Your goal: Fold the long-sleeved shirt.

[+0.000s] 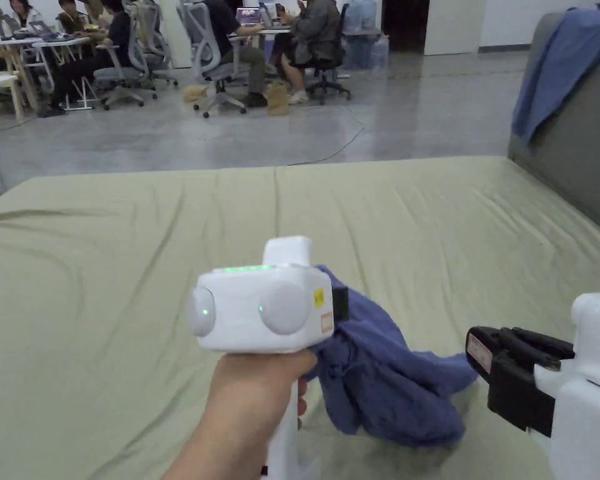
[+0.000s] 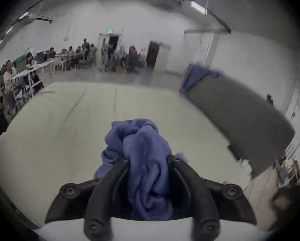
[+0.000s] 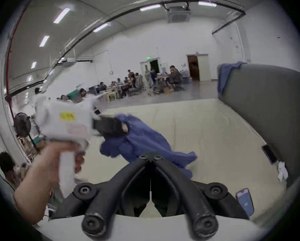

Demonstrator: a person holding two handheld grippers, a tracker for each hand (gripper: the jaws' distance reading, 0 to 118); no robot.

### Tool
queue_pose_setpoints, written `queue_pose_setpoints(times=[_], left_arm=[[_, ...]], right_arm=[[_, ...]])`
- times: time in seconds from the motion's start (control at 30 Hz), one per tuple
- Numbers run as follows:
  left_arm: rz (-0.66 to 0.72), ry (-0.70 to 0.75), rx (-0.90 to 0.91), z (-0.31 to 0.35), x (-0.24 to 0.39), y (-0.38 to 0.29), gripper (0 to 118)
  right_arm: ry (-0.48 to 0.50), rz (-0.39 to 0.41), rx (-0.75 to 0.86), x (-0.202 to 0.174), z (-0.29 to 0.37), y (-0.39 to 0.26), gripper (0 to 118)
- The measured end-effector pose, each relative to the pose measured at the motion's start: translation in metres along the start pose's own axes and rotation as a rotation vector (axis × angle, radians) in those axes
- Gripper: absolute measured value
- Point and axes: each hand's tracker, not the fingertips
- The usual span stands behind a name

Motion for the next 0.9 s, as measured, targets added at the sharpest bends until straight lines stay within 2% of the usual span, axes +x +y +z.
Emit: queue_pose_setpoints(times=[0.13,0.2,0.23,0.27,0.3,0.37,0.4,0.43,0.47,0.5,0.6,0.67,0.7,0.73,0.77,0.8,0.83,0.87,0.9], left_arm=[[-0.063,0.101,-0.307,-0.105,0.010,-0.085,26],[-0.102,0.159,-0.416,-0.135,0.008,-0.125,26],[-0.140,0.185,-0.390,-0.137,0.007,-0.135,26],[-0.156,0.168,-0.250,-0.130,0.007,-0.133,26],[-0.163,0.164,-0.213,-0.125,0.010,-0.129,27],[-0.154,0.142,-0.331,-0.121,0.004,-0.105,40],[-0.123,0.124,-0.323,-0.109,-0.002,-0.092,55],[-0.068,0.092,-0.259,-0.090,-0.009,-0.079,82],[-0.023,0.067,-0.162,-0.064,-0.016,-0.067,100],[0.004,0.044,-0.043,-0.032,-0.022,-0.055,109],[0.029,0.056,0.177,0.043,-0.043,-0.036,112],[0.035,0.078,0.232,0.085,-0.053,-0.046,114],[0.025,0.106,0.204,0.098,-0.058,-0.057,114],[0.019,0.165,0.140,0.104,-0.061,-0.069,111],[0.019,0.204,0.082,0.106,-0.064,-0.084,93],[0.009,0.157,0.062,0.108,-0.067,-0.102,42],[0.009,0.129,0.024,0.104,-0.069,-0.118,20],[0.032,0.167,-0.082,0.095,-0.072,-0.140,0],[0.065,0.087,-0.141,0.088,-0.069,-0.151,0]], right_arm=[[-0.044,-0.015,-0.054,0.019,-0.004,-0.019,0],[-0.055,-0.023,-0.083,0.024,-0.007,-0.028,0],[-0.058,-0.028,-0.093,0.026,-0.009,-0.030,0],[-0.061,-0.034,-0.104,0.028,-0.012,-0.032,0],[-0.060,-0.039,-0.109,0.029,-0.014,-0.033,0],[-0.052,-0.050,-0.116,0.024,-0.017,-0.034,0],[-0.043,-0.056,-0.113,0.023,-0.017,-0.032,0],[-0.033,-0.060,-0.108,0.021,-0.017,-0.030,0],[-0.023,-0.062,-0.100,0.016,-0.015,-0.029,0],[-0.017,-0.060,-0.090,0.013,-0.013,-0.027,0],[0.005,-0.049,-0.073,0.005,-0.008,-0.027,0],[0.024,-0.057,-0.076,0.001,-0.009,-0.029,0],[0.035,-0.065,-0.081,0.000,-0.010,-0.031,0],[0.046,-0.074,-0.089,-0.001,-0.011,-0.035,0],[0.053,-0.082,-0.098,-0.003,-0.013,-0.039,0],[0.056,-0.087,-0.112,-0.005,-0.016,-0.043,0],[0.059,-0.086,-0.126,-0.007,-0.019,-0.047,0],[0.057,-0.083,-0.139,-0.008,-0.022,-0.051,0],[0.055,-0.081,-0.152,-0.009,-0.025,-0.055,0]])
